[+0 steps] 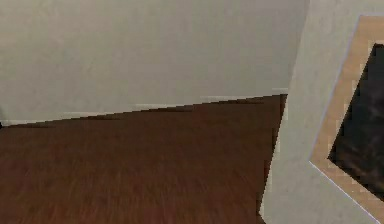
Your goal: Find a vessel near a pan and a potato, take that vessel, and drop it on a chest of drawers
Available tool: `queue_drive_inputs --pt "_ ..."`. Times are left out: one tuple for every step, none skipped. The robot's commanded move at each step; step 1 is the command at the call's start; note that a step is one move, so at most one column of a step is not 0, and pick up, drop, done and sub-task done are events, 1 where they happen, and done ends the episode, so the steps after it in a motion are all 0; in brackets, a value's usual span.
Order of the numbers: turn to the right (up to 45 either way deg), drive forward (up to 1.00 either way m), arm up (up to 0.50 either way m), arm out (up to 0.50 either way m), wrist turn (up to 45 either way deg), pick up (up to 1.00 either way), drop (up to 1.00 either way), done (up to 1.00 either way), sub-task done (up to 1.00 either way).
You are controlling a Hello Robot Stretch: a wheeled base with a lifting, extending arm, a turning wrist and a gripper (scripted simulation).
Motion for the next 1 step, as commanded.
queue_drive_inputs --pt "0.0 1.00 0.00 0.00 0.0 0.00 0.00 0.00 0.00"
